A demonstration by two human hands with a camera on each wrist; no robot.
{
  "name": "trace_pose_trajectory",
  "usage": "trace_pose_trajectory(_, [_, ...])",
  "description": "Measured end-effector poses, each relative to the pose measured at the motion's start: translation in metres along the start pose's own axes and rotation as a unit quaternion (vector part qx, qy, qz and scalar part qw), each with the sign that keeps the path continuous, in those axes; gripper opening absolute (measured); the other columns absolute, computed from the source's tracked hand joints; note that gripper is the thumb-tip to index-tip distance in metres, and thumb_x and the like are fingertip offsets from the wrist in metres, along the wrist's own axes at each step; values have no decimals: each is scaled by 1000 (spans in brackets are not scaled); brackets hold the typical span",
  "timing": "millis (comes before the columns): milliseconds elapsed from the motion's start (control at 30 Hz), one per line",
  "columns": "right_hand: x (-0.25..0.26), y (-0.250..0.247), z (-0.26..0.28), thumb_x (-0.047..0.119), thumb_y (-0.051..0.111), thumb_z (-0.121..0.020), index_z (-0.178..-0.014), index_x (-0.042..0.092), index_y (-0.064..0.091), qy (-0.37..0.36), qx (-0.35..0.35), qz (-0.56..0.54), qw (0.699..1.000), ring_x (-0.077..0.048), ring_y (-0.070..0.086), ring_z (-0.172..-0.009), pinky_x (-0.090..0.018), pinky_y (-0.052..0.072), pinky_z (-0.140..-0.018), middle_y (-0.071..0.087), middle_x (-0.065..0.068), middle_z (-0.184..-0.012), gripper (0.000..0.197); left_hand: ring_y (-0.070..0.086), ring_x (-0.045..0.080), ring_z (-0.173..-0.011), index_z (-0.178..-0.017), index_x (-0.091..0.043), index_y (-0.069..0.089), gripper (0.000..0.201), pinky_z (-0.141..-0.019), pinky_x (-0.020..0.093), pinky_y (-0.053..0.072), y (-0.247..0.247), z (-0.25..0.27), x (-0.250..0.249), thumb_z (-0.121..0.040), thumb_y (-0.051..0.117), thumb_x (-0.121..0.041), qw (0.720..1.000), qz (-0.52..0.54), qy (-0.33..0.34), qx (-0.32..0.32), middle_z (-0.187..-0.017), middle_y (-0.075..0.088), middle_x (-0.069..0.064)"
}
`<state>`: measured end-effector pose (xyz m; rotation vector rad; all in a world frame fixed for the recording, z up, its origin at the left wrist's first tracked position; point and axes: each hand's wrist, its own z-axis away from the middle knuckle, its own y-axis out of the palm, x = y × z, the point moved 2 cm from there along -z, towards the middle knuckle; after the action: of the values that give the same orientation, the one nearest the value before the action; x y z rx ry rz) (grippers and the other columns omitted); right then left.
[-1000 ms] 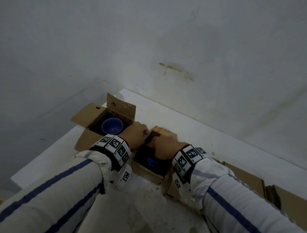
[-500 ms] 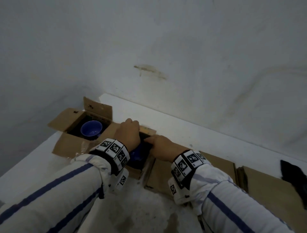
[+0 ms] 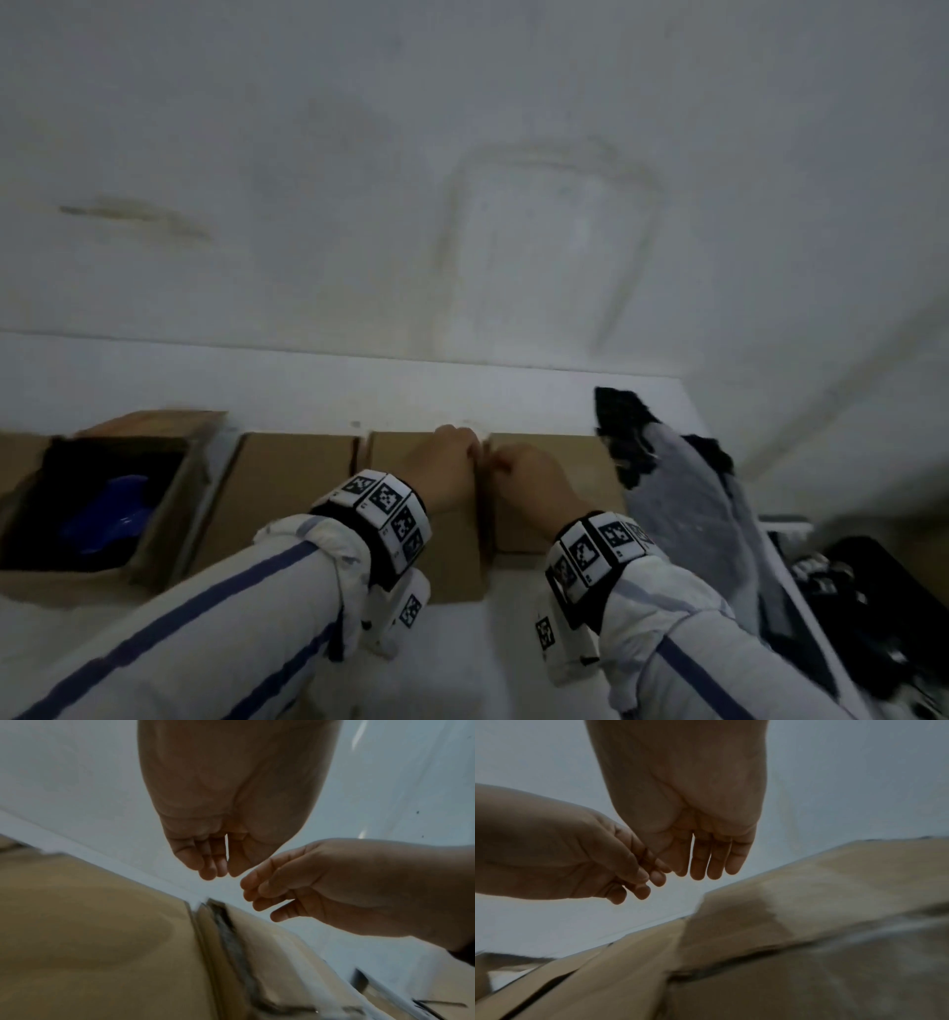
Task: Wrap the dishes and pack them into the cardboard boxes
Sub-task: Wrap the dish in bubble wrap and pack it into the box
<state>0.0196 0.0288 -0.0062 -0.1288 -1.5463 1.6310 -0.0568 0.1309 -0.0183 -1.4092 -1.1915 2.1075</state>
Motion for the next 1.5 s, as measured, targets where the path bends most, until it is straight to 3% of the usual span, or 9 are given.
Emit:
trace_pose_trajectory(200, [-113,-40,20,9,48,-91,-105,9,69,106,-89,-56,989,-25,59,-104,-25,41,-81,64,-10,-111,25,51,23,-120,-128,-17,56,35,-101,35,42,74,-31,-86,-95,45,-12,995,-13,70,68,-134,54,6])
trace_pose_trajectory(333, [-168,-42,20,16,48,-93,-61,18,51,160,-76,-3,984,-23,54,-71,-26,36,-66,54,-7,-73,33,51,29,-120,-126,-13,59,40,-101,39,43,98,-41,-115,-90,45,-4,991,-59,103,69,-131,55,10])
trace_pose_trajectory(567, [-195,-27,23,22,48,-94,-107,5,58,135,-7,126,983,-29,55,-108,-32,44,-88,57,-16,-115,23,49,29,-108,-115,-14,66,36,-94,40,44,114,-59,-122,-86,48,-4,991,-66,111,43,-117,55,10])
trace_pose_trajectory(733, [-207,-29,12,16,50,-92,-86,4,67,157,30,71,985,-25,60,-84,-25,40,-69,67,-15,-97,22,50,29,-111,-113,-16,66,32,-96,38,42,115,-67,-121,-88,49,-7,993,-44,105,36,-118,56,9])
trace_pose_trajectory(967, [-200,-62,9,40,63,-85,-54,18,38,170,-26,-73,982,-13,45,-53,-23,36,-52,43,2,-54,45,57,21,-103,-114,-13,63,27,-90,30,46,113,-58,-140,-88,57,-17,992,19,91,80,-111,62,6])
trace_pose_trajectory(1067, [-193,-75,10,29,65,-82,-58,19,43,189,-68,-175,964,-17,49,-64,-29,42,-64,46,2,-61,34,59,11,-90,-108,-19,64,28,-85,31,48,113,-47,-153,-81,71,-23,976,137,97,140,-95,63,-7])
trace_pose_trajectory(1167, [-179,-83,14,13,62,-82,-59,15,38,172,-100,-310,930,-17,45,-49,-28,41,-50,44,-2,-55,33,57,0,-62,-83,-21,63,14,-61,22,45,105,-43,-160,-78,74,-13,953,255,100,125,-68,64,-16])
trace_pose_trajectory(1333, [-147,-92,17,13,64,-84,-81,9,60,59,-137,-330,932,-17,52,-80,-24,44,-69,57,-9,-89,6,51,18,-70,-70,-16,53,16,-65,35,43,84,-44,-149,-81,64,-13,969,238,26,55,-75,58,5])
trace_pose_trajectory(1500, [-112,-90,16,-4,57,-77,-134,18,40,-13,22,-258,966,-13,50,-104,-15,44,-72,47,0,-124,63,64,35,-90,-85,-7,62,26,-86,52,50,50,-37,-119,-68,66,-26,915,401,-45,-1,-95,66,24])
